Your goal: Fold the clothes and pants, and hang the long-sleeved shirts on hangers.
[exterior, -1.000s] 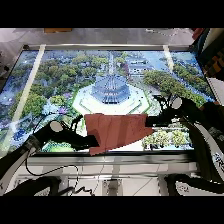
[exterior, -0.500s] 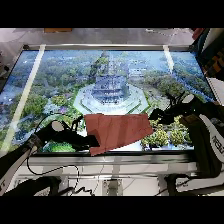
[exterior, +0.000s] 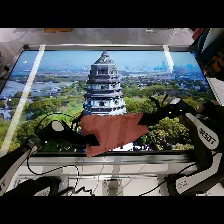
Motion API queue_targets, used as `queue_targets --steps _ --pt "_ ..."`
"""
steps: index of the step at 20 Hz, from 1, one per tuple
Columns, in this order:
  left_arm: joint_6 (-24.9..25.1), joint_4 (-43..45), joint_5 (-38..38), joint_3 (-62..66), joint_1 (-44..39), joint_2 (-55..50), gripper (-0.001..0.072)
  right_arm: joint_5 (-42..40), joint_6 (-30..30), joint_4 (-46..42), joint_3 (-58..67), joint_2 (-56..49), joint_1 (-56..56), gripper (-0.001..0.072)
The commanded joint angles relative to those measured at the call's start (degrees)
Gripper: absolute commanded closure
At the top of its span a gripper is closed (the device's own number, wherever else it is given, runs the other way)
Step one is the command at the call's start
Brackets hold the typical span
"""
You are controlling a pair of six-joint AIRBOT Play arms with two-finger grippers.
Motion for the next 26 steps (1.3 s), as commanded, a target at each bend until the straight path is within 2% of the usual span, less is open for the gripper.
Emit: queue_targets --steps 1,4,6,9,12,14,15,18,22,26 --pt "0.7 0.2 1.5 0.2 0.0 0.0 0.0012 0.0 -8.4 2.8 1.9 0.1 3.6 0.0694" --pt "2.8 0.9 1.5 2.4 0.6 0.1 0.0013 0.7 -6.7 2.4 8.2 3.1 3.8 0.0691" --pt "5.1 1.0 0.8 5.3 1.7 0.1 0.0013 0.1 -1.4 -0.7 13.9 6.6 3.0 0.0691" --pt "7.2 4.0 -2.3 11.5 3.6 0.2 0.0012 -0.8 8.3 -12.2 24.1 12.9 0.9 0.0691" --pt "7.1 14.2 -8.1 20.6 5.0 0.2 0.0013 -0.5 17.2 -26.3 33.7 19.5 -3.8 0.0691" --pt "7.1 20.0 -12.1 27.8 6.1 0.2 0.0013 0.1 22.2 -33.2 38.2 23.6 -8.7 0.0691" --pt "7.1 22.0 -13.3 31.6 6.7 0.6 0.0014 0.9 26.6 -36.1 40.1 25.3 -11.5 0.0691" --pt "7.1 23.0 -13.6 41.1 8.9 3.2 0.0015 8.3 38.1 -41.5 44.4 29.3 -22.3 0.0691" --pt "7.1 23.0 -12.2 47.9 11.7 9.8 0.0015 21.8 47.7 -47.1 45.3 32.0 -40.2 0.0690" --pt "7.2 23.7 -7.6 47.9 13.0 16.5 0.0016 32.5 49.4 -47.6 45.3 32.2 -55.4 0.0690"
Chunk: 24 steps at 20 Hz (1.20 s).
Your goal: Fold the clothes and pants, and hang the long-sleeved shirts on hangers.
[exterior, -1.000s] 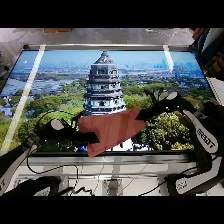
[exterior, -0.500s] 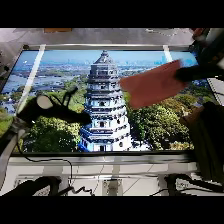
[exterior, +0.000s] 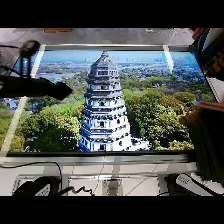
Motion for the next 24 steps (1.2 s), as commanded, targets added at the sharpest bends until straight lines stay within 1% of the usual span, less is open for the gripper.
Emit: queue_targets --steps 1,3,6,9,10,11,12,13,14,15,17,18,19,20,22,24 --pt "0.0 1.9 4.0 1.5 0.9 5.3 0.0016 9.4 3.0 -2.9 0.5 0.9 -13.5 0.0690" --pt "0.0 3.3 5.1 1.5 0.9 6.8 0.0015 8.8 1.2 -5.8 0.5 1.4 -18.4 0.0690" --pt "0.0 3.8 5.1 1.5 0.9 7.3 0.0016 8.5 1.8 -6.1 0.5 2.0 -24.5 0.0690" --pt "0.0 3.8 5.1 1.5 0.9 7.3 0.0016 8.0 3.4 -6.1 0.5 2.0 -27.1 0.0690" --pt "0.0 3.8 5.1 1.5 0.9 7.3 0.0016 6.4 3.7 -6.1 0.5 2.0 -27.4 0.0666" --pt "0.0 3.8 5.1 1.5 0.9 7.3 0.0016 4.5 4.0 -6.0 0.5 2.0 -27.4 0.0560" --pt "0.0 3.8 5.1 1.5 0.9 7.3 0.0016 3.1 5.9 -5.8 0.5 2.0 -27.4 0.0348" --pt "0.0 3.8 5.1 1.5 0.9 7.3 0.0016 2.6 7.3 -5.5 0.5 2.0 -27.4 0.0154" --pt "0.0 3.8 5.1 1.5 0.9 7.3 0.0016 2.3 7.8 -4.7 0.5 2.0 -27.4 0.0055" --pt "0.0 3.8 5.1 1.5 0.9 7.3 0.0016 1.8 7.8 -3.6 0.4 2.0 -27.4 0.0049" --pt "0.0 3.8 5.1 1.5 0.9 7.3 0.0016 1.2 7.7 1.7 0.3 2.0 -27.4 0.0059" --pt "0.0 3.8 5.1 1.5 0.9 7.3 0.0016 1.1 7.5 6.4 -0.1 1.9 -27.4 0.0239" --pt "0.0 3.8 5.1 1.5 0.9 7.3 0.0016 0.9 7.1 10.8 -0.8 1.9 -27.2 0.0550" --pt "0.0 3.8 5.0 1.5 0.9 7.3 0.0016 0.9 5.7 14.8 -1.7 1.9 -26.5 0.0681" --pt "0.0 3.8 5.1 1.5 0.9 7.3 0.0016 1.0 2.4 21.3 -3.6 1.9 -23.6 0.0690" --pt "0.0 3.8 5.0 1.5 0.9 7.3 0.0016 0.9 -0.3 29.4 -4.7 1.9 -18.3 0.0689"
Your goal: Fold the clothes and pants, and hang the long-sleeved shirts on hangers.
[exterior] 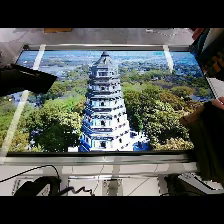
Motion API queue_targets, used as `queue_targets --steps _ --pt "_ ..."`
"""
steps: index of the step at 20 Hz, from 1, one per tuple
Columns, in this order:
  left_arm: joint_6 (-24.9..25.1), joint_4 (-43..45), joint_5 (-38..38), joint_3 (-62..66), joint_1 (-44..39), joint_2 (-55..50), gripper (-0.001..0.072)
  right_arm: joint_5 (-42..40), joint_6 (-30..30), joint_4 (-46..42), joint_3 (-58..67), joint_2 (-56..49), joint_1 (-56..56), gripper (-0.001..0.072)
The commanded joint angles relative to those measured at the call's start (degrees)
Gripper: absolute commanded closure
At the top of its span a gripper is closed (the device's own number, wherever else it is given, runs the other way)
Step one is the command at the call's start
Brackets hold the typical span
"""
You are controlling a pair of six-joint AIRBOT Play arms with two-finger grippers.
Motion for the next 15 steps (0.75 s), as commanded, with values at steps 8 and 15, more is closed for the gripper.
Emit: queue_targets --steps 8,15 --pt "0.0 0.0 0.0 0.0 0.1 0.0 0.0016 -1.3 -19.0 2.2 -1.7 0.0 54.6 0.0690" --pt "0.0 0.0 0.0 0.0 0.1 0.0 0.0016 -4.0 -20.3 -23.5 -1.7 -2.9 79.1 0.0689"
